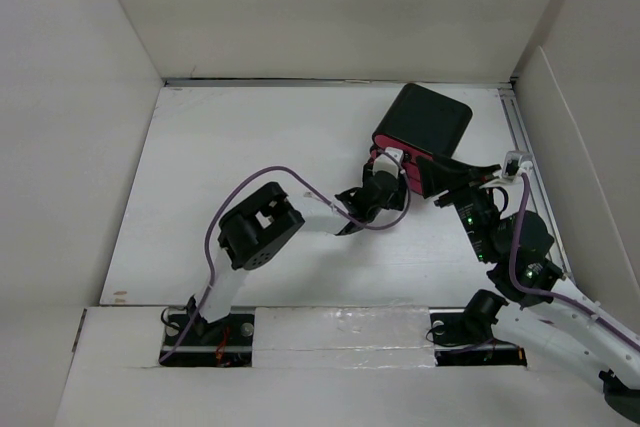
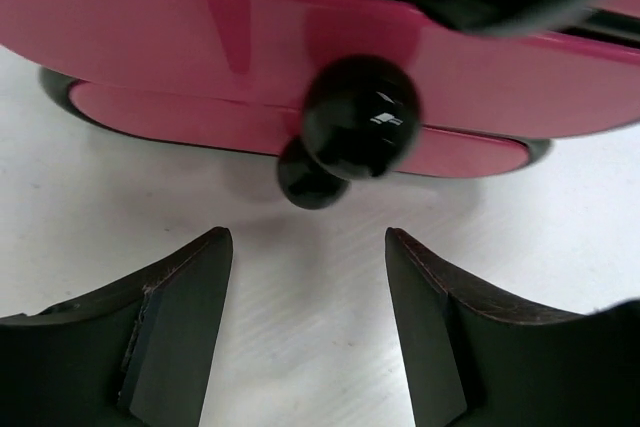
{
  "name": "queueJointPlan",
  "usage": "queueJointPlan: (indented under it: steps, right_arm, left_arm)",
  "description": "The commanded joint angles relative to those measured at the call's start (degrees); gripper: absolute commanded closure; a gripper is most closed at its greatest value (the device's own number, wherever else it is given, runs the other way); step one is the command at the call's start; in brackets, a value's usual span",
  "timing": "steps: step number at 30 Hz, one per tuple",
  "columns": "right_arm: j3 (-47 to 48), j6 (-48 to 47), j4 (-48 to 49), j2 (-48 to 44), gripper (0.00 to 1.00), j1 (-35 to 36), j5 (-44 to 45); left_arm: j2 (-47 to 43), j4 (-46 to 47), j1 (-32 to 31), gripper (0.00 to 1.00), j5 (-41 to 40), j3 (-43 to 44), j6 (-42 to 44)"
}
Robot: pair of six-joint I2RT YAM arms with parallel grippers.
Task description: Organize the desk
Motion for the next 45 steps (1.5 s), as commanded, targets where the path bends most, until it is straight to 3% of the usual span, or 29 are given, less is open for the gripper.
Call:
queueJointPlan:
  steps: [1, 13, 28, 45]
  right_arm:
    - [0.2, -0.2, 2.6, 0.4, 0.44, -0.4, 0.0]
    - [0.3, 0.0, 3.0, 1.3, 0.44, -0.4, -0.7]
    - [0.2, -0.1, 3.1, 1.8, 0.44, -0.4, -0.7]
    - [0.3, -0.1, 3.3, 2.2, 0.44, -0.4, -0.8]
  left_arm:
    - [0.4, 1.3, 0.7, 0.42, 0.7, 3.7, 0.1]
    - [4.8, 0.1, 0.7, 0.49, 0.2, 8.5, 3.0]
    - [5.3, -0.8, 0.7, 0.87, -0.8, 9.0, 4.0]
    - [-7.4, 2.6, -2.3, 0.90, -4.2, -8.2, 1.6]
